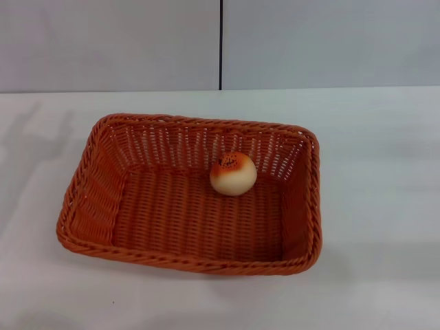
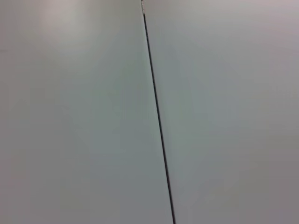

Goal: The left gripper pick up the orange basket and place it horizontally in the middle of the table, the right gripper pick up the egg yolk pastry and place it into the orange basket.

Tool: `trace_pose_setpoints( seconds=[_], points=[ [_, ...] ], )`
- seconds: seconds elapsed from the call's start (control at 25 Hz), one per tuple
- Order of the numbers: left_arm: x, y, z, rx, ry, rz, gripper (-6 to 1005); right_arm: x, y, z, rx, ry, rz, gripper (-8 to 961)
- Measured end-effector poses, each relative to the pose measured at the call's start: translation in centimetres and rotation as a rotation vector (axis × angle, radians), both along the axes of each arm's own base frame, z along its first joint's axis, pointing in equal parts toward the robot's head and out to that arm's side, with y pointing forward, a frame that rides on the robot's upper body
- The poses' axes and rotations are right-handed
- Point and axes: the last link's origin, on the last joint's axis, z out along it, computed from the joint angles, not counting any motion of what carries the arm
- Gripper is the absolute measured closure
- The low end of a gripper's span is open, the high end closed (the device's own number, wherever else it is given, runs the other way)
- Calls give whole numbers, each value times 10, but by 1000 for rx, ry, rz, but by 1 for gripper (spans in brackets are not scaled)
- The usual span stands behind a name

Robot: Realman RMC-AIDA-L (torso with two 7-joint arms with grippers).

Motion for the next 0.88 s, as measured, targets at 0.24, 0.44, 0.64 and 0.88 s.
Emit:
trace_pose_setpoints(
  seconds=[0.24, 0.44, 0.64, 0.88],
  points=[
    [-3, 0, 0, 14, -14, 24, 324, 2, -1, 1, 8, 8, -14, 379],
    [-5, 0, -4, 25, -21, 53, 324, 4, -1, 2, 19, -6, -30, 379],
    [-7, -2, -8, 20, -40, 69, 324, 6, -1, 5, 35, 2, -41, 379],
    [-5, -1, -12, 12, -52, 68, 323, 4, 6, 7, 50, 18, -42, 379]
  ],
)
